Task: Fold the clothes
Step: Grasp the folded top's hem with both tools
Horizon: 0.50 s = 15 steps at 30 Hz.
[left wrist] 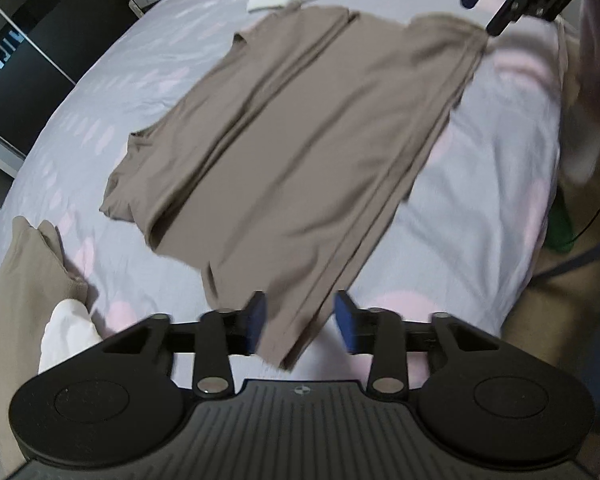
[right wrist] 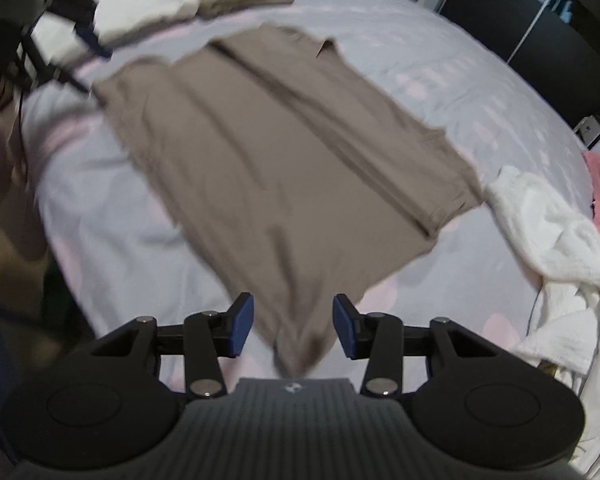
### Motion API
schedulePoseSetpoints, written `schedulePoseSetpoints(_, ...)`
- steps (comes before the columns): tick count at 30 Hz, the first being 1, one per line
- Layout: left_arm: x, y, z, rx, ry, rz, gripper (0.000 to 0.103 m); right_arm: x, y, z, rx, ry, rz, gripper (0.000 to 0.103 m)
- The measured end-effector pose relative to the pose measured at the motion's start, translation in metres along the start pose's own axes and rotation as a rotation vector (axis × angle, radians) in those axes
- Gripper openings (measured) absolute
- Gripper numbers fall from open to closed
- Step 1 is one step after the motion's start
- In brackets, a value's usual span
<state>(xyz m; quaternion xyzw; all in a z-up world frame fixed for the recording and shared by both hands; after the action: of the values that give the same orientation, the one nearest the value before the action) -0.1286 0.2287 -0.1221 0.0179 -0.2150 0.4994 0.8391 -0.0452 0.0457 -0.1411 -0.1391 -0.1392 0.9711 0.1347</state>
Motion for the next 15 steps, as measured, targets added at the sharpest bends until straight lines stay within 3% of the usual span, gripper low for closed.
schedulePoseSetpoints(3, -0.005, 0.003, -0.011, 0.019, -0.035, -0.043, 0.030, 0.007, 0.010, -0.012, 0.025, 0.016, 0.039, 0.021)
schedulePoseSetpoints(12, -0.023, 0.005, -0.040, 0.066, -0.134, -0.176, 0.029, 0.029, 0.006, -0.026, -0.012, 0.076, 0.182, 0.020)
schedulePoseSetpoints(15, -0.023, 0.006, -0.043, 0.071, -0.127, -0.180, 0.017, 0.031, 0.001, -0.039, 0.001, 0.082, 0.198, 0.021)
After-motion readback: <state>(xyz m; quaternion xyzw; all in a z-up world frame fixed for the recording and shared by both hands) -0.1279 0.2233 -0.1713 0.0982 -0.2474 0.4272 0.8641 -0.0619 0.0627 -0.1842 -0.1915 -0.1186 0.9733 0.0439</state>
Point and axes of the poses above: each gripper's, at about its wrist camera, not at the fingertips, and z roughly against the way its jaws point, x to its left, y to its underside, the point moved 3 cm from there along -z, roughly the way its jaws point, and after that the axes turned 11 degrees about x, right-handed, at the moved point
